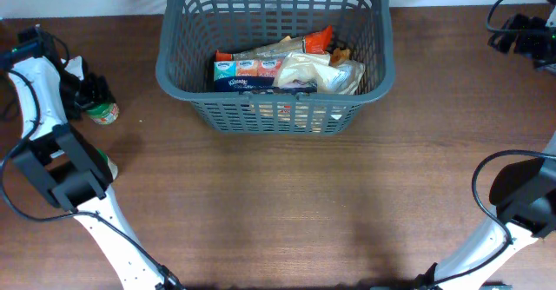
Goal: Pack container
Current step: 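Grasp the rear green-lidded jar with the left gripper, then carry the green-lidded jar over the basket with the left gripper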
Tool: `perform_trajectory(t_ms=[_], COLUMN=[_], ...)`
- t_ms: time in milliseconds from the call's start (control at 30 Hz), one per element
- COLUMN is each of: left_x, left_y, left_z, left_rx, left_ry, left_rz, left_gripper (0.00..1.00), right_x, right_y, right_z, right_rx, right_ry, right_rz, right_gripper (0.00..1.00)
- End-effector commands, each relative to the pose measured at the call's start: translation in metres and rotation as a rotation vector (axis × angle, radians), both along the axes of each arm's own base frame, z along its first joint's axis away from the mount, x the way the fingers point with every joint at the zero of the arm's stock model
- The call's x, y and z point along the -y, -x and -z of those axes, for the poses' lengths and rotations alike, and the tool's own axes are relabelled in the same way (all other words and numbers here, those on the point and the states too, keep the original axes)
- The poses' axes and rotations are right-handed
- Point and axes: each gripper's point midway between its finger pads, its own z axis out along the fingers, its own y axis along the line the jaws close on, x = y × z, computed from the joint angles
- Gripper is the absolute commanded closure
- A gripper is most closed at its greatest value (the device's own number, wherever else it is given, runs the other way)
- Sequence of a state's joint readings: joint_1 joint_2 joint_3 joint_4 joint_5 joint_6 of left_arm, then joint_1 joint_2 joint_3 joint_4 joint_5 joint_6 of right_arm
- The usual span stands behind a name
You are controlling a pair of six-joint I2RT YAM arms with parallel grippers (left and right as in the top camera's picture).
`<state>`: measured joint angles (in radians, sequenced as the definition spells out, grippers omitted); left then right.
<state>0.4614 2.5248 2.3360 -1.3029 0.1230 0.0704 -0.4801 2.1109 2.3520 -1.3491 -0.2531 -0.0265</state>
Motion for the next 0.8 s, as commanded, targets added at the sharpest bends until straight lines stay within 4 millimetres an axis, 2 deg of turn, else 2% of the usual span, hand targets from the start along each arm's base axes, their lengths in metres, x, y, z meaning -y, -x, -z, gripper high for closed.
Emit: perform_trajectory(t_ms=[0, 300, 467, 600, 700, 767], left_x=[-0.0006, -0.0050, -0.0070, -0.0074, -0.0075, -0.0076], left_y=[0.0084, 0.0099, 0.0055, 0.0046, 0.0044, 0.0043], left_z=[0.0292, 0.0310, 0.0309, 0.0309, 0.0309, 0.0309], left_rx=[-0.068, -0.078, -0.060, -0.057, -0.056, -0.055], left_ry=[0.017, -0.008, -0.016, -0.018, -0.018, -0.019], left_rz=[0.002, 0.008, 0.007, 0.007, 0.007, 0.007], left_gripper=[0.26, 0.20, 0.21, 0.31, 0.45, 0.51], right_x=[0.0003, 0.0003, 0.0003, 0.0003, 0.0003, 0.0004], right_y=[0.0023, 0.0023, 0.0023, 0.0023, 0.0023, 0.0023], right_z=[-0.0057, -0.0057, -0.0057, -0.0057, -0.0057, -0.0057], right_rx=[0.013, 0.013, 0.013, 0.013, 0.013, 0.013], right_ry=[-0.001, -0.001, -0.001, -0.001, -0.001, -0.001], right_rz=[0.007, 0.007, 0.007, 0.007, 0.007, 0.007], right_gripper=[0.01, 0.01, 0.01, 0.01, 0.01, 0.01])
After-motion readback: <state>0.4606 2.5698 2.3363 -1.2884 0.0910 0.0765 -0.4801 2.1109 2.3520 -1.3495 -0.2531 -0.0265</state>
